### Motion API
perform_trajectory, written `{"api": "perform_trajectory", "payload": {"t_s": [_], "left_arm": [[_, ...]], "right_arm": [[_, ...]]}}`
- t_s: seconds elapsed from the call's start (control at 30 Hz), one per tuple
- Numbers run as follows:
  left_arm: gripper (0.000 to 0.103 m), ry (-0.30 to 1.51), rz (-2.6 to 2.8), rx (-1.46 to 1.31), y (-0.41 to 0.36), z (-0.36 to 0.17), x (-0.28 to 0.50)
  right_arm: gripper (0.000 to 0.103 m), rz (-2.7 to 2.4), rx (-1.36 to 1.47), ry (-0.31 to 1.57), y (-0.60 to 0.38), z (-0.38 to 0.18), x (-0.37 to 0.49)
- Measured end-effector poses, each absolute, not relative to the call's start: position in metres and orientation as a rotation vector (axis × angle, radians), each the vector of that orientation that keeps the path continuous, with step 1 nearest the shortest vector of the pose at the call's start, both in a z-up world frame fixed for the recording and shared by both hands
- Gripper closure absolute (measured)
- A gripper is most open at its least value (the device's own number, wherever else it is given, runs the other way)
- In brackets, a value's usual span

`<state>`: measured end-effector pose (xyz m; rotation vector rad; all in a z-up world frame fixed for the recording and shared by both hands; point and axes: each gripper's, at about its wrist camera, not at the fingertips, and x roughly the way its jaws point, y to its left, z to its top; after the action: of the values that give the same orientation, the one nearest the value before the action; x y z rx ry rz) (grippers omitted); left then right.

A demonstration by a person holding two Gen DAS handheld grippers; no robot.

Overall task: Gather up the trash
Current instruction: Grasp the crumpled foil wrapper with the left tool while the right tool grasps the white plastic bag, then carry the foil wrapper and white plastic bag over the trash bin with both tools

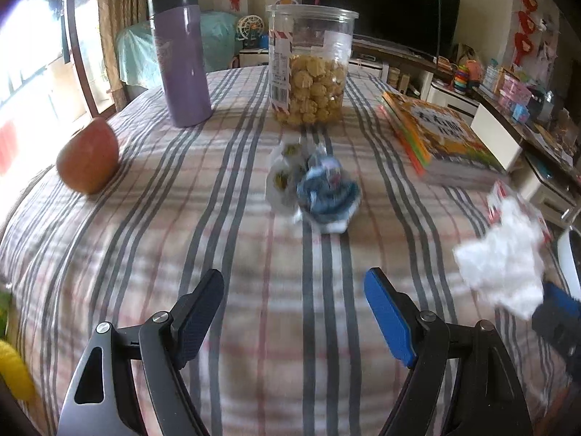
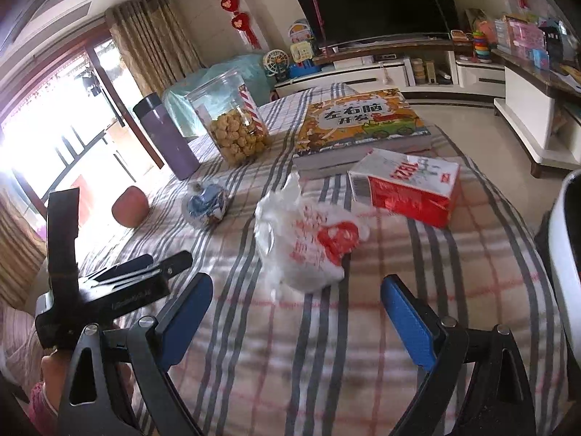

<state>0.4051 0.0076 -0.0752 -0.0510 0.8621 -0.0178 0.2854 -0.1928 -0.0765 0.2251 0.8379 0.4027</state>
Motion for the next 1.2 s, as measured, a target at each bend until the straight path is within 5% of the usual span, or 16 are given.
{"api": "perform_trajectory", "payload": {"t_s": [0.2, 0.4, 0.47, 0.5, 0.57, 1.2], "left_arm": [[0.022, 0.878, 0.010, -0.016, -0.002, -0.087, 0.453], [0.024, 0.879, 0.032, 0.018, -0.011, -0.097, 0.483], [0.039, 0.878, 0.023, 0.027, -0.014, -0.099, 0.488], [0.058, 0.889, 0.000, 0.019, -0.015, -0.102, 0.491], [0.072, 0.889, -0.013, 0.016, -0.015, -0.104, 0.492], [0.079, 0.886, -0.135, -0.068, -0.014, -0.082, 0.355]], "right_arm": [[0.011, 0.403, 0.223, 0.855, -0.186, -0.083, 0.306], [0.037, 0.407, 0.210, 0.894, -0.181, -0.091, 0.320], [0.052, 0.411, 0.209, 0.906, -0.181, -0.093, 0.323], [0.055, 0.411, 0.208, 0.907, -0.181, -0.094, 0.323], [0.060, 0.419, 0.209, 0.905, -0.182, -0.094, 0.322], [0.064, 0.395, 0.175, 0.886, -0.209, -0.069, 0.252]]}}
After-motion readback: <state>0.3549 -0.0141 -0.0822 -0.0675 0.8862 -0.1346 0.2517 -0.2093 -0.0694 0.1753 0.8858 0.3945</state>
